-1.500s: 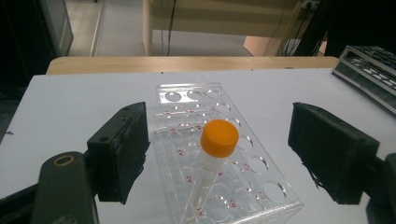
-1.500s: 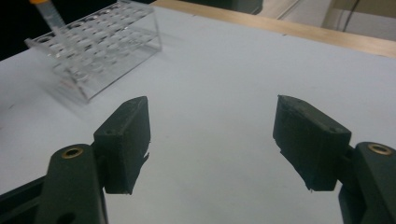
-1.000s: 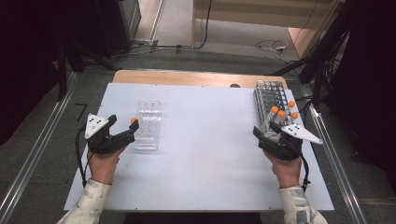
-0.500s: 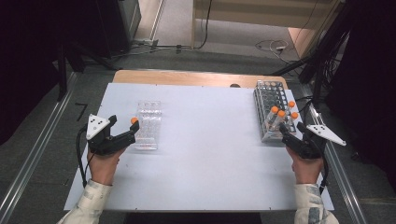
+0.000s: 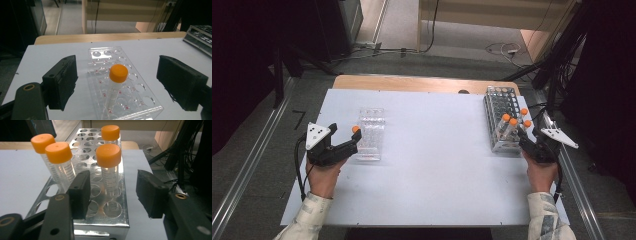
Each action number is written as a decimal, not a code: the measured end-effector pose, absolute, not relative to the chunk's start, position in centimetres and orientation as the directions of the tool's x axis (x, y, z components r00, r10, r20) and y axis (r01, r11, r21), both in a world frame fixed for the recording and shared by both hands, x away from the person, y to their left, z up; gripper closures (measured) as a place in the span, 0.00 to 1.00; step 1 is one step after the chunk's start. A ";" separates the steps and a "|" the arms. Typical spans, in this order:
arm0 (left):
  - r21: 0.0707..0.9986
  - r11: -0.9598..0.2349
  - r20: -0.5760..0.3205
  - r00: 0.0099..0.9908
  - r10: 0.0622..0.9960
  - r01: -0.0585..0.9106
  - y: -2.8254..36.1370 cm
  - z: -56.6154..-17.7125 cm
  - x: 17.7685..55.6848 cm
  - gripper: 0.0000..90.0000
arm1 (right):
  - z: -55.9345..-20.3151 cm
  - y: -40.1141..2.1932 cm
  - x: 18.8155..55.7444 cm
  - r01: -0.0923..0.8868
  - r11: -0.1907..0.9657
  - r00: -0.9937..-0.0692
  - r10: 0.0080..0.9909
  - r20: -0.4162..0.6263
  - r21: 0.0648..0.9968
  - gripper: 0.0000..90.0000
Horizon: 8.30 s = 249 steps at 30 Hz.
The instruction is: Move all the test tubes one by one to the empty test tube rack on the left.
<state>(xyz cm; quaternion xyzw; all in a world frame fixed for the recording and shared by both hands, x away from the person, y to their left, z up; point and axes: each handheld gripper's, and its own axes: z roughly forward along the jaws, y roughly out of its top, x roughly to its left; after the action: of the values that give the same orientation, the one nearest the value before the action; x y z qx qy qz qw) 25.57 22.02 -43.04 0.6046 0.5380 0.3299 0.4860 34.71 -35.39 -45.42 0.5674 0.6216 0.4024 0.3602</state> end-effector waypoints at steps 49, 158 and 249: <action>0.944 0.055 -0.129 0.210 0.969 0.325 21.7 -43.0 25.4 0.19 | -39.5 -34.0 30.8 0.314 0.054 -0.205 0.979 0.013 0.948 0.80; 0.941 -0.032 -0.175 0.566 0.805 0.336 15.1 -41.8 24.1 0.78 | -44.6 -9.3 26.7 0.331 0.397 -0.814 0.580 0.045 0.856 0.30; 0.941 0.028 -0.147 0.335 0.931 0.336 20.5 -43.1 28.5 0.72 | -44.8 -19.0 26.1 0.398 0.310 -0.698 0.713 0.065 0.863 0.30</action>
<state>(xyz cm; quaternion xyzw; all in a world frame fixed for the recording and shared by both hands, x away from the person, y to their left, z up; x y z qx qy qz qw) 28.46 20.49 -43.08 0.6346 0.4989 0.2889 0.5146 26.15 -19.01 -44.81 0.3507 0.7920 0.4709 0.1674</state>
